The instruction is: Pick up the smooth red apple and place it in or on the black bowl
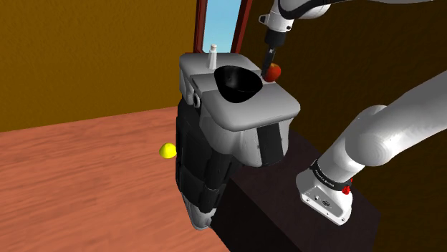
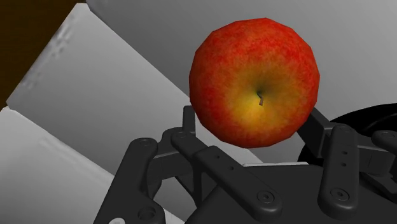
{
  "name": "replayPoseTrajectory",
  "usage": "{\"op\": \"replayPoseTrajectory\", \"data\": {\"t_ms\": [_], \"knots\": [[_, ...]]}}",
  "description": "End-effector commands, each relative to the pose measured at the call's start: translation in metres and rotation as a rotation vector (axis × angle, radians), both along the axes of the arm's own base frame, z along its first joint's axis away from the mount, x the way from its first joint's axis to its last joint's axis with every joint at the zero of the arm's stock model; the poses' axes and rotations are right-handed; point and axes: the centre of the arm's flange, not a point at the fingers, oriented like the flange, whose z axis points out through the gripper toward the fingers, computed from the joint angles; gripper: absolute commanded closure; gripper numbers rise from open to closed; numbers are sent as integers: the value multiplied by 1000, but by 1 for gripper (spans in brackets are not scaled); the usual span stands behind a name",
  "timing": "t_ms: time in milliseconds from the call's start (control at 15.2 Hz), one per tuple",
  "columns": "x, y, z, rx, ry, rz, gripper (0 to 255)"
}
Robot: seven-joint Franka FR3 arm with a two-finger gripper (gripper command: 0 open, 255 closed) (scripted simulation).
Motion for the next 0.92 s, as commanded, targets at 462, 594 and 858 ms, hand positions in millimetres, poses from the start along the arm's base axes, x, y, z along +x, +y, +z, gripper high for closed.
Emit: {"op": "replayPoseTrajectory", "data": {"t_ms": [462, 594, 858], "knots": [[0, -1, 47, 0, 0, 0, 255], [0, -1, 58, 0, 0, 0, 255], [0, -1, 79, 0, 0, 0, 255]]}}
